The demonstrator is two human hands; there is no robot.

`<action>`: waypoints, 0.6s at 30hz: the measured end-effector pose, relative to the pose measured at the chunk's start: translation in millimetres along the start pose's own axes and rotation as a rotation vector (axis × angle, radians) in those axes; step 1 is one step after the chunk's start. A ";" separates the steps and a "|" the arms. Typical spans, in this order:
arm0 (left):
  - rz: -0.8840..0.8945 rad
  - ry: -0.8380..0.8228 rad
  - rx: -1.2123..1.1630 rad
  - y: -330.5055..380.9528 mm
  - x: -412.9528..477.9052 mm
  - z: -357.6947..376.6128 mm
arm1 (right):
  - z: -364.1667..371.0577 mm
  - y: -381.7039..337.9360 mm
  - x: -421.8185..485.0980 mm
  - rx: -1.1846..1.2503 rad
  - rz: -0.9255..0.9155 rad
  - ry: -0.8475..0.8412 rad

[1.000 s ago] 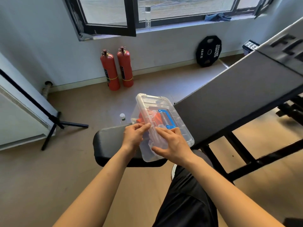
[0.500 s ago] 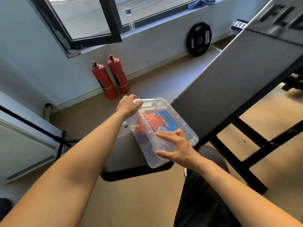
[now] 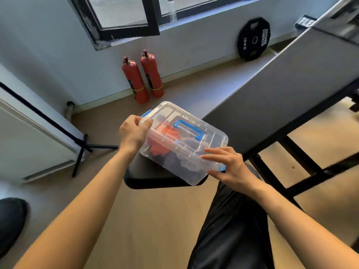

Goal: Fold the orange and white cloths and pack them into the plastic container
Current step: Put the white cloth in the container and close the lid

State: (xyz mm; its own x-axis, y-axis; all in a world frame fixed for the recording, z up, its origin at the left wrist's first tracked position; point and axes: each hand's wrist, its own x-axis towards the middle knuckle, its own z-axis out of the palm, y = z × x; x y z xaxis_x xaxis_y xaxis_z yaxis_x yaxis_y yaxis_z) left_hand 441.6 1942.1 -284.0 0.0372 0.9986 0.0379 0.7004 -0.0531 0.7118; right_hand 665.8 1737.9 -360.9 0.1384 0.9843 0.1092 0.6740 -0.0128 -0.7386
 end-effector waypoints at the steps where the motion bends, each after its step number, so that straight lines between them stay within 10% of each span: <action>1: -0.006 0.027 -0.021 -1.9 -13.1 -3.2 | -2.1 1.6 -4.1 -0.002 0.039 -0.013; 14: -0.249 0.000 -0.533 -9.6 -79.5 -3.9 | -17.4 11.2 -29.7 0.129 0.235 -0.036; 18: 0.016 0.037 -0.382 -12.5 -83.9 -2.5 | -26.3 7.7 -29.2 0.248 0.292 -0.020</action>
State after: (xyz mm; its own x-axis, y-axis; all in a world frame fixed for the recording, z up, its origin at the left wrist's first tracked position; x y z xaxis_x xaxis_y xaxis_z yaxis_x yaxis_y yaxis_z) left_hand 428.0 1858.9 -294.4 0.0155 0.9973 0.0712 0.3834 -0.0717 0.9208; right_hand 686.0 1704.4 -352.2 0.2826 0.9489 -0.1406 0.4119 -0.2524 -0.8756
